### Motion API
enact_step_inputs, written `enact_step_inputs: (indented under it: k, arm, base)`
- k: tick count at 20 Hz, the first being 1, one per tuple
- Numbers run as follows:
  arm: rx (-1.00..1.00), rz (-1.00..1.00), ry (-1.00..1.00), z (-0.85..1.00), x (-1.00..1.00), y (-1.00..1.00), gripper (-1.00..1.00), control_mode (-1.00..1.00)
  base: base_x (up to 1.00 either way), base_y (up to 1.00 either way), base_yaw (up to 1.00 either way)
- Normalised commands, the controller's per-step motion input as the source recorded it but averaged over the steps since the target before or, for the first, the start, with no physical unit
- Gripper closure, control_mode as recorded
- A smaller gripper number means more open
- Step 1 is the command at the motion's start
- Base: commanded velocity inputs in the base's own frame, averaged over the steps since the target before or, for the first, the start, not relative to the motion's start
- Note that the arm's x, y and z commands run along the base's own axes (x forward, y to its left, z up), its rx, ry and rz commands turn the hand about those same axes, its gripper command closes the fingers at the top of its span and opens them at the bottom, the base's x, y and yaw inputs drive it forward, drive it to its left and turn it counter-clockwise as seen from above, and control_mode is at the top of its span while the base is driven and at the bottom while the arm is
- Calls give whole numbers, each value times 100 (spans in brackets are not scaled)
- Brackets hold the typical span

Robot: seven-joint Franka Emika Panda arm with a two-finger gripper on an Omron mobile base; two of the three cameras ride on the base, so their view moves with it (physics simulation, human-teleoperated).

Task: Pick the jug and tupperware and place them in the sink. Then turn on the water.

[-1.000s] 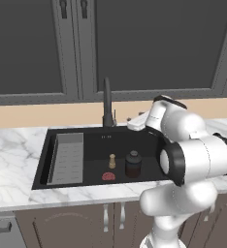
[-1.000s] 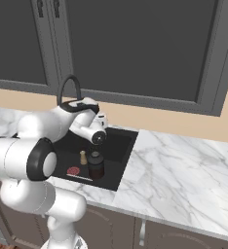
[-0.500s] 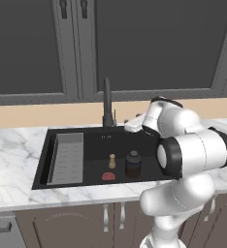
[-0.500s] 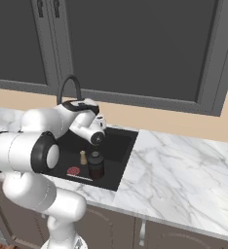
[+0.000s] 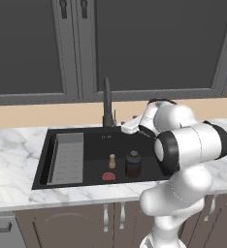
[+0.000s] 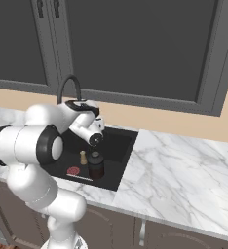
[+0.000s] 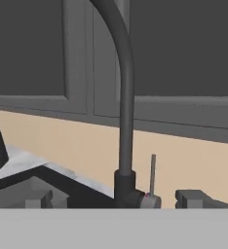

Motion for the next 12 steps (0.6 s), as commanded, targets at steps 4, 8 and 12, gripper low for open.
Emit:
enact_step_inputs:
  k: [4,8,12]
  arm:
    - [0,0,0,-10,29,8,-100,-100]
    - [0,0,0,-13,27,4,-100,-100]
    - [0,0,0,-13,26,1,-100,-100]
  base:
    - [0,0,0]
    - [0,0,0]
    - [0,0,0]
